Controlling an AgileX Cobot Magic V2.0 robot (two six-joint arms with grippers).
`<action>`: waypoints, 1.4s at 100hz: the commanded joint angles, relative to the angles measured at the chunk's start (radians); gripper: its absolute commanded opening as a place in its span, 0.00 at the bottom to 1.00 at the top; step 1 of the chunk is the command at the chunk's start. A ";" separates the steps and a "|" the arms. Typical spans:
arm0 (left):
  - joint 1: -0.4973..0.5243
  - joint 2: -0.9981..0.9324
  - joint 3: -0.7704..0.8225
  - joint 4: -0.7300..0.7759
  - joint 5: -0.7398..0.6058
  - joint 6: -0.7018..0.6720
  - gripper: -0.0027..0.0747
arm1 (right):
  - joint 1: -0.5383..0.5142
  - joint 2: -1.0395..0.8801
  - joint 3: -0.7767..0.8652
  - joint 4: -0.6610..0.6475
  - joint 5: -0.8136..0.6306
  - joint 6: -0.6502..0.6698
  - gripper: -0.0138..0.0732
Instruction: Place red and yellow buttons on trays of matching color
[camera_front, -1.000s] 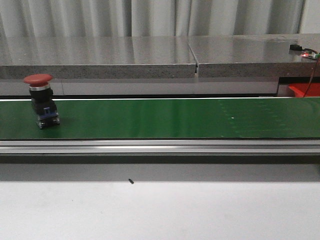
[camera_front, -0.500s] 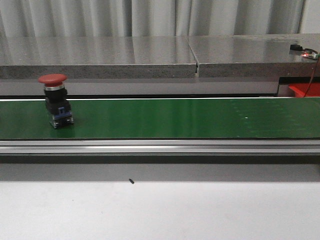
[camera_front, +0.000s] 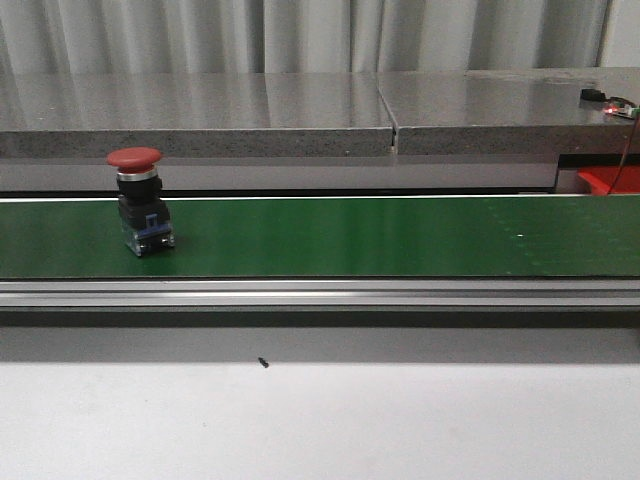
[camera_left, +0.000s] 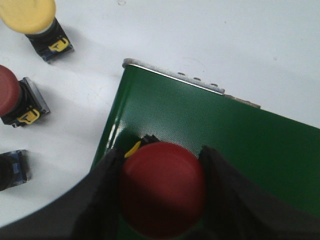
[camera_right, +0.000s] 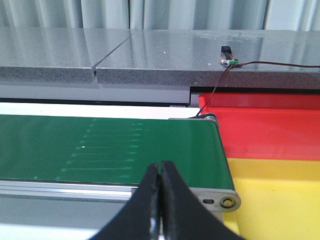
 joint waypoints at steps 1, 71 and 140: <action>-0.004 -0.029 -0.034 -0.013 -0.024 0.007 0.01 | -0.005 -0.019 -0.016 -0.010 -0.081 -0.005 0.08; -0.006 -0.068 -0.034 -0.072 0.009 0.061 0.89 | -0.005 -0.019 -0.016 -0.010 -0.081 -0.005 0.08; -0.295 -0.447 0.018 -0.083 -0.114 0.190 0.89 | -0.005 -0.019 -0.016 -0.010 -0.081 -0.005 0.08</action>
